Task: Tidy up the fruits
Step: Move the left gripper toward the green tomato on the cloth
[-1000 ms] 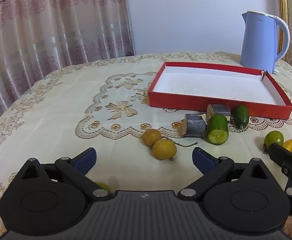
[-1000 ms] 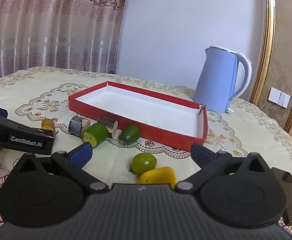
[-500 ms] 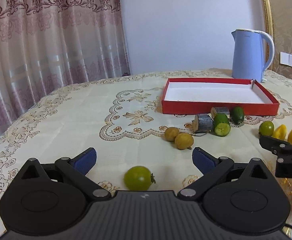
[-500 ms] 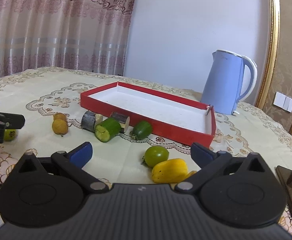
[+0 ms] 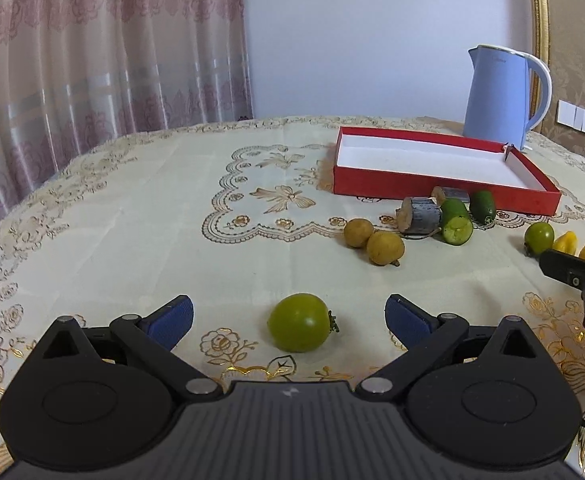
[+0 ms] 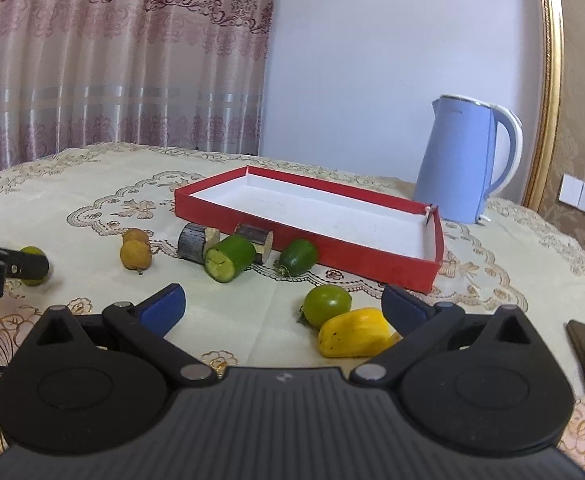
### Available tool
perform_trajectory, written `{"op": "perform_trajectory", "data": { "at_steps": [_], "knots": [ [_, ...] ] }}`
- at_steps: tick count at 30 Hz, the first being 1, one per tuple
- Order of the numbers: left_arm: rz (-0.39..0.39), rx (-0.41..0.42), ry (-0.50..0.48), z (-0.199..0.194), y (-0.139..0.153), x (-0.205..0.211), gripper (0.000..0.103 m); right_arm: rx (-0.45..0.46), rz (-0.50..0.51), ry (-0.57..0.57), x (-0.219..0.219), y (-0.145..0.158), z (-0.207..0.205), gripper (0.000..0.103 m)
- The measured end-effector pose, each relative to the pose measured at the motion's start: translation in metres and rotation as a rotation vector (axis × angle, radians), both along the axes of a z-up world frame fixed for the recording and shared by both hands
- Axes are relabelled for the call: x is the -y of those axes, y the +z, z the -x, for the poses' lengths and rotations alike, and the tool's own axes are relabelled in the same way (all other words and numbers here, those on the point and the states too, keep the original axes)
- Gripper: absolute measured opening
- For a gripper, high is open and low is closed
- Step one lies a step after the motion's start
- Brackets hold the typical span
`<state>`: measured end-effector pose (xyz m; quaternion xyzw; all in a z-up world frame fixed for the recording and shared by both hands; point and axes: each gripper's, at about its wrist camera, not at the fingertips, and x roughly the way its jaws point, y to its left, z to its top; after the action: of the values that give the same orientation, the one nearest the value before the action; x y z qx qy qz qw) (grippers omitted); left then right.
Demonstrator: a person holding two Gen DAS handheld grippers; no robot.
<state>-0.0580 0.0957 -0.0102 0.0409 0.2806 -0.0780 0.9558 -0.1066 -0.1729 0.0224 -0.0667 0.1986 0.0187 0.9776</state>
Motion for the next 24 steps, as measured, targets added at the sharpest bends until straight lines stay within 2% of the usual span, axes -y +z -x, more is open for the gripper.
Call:
{"op": "perform_trajectory", "data": {
  "at_steps": [13,24],
  "knots": [
    [-0.063,-0.024,-0.014,-0.012,-0.010,0.020,0.103,-0.003,-0.008,0.026,0.000,-0.001,0.003,0.103],
    [-0.053,-0.077,0.016,-0.020,-0.016,0.017,0.103,0.014,0.007,0.034,-0.002,0.000,0.007,0.103]
  ]
}}
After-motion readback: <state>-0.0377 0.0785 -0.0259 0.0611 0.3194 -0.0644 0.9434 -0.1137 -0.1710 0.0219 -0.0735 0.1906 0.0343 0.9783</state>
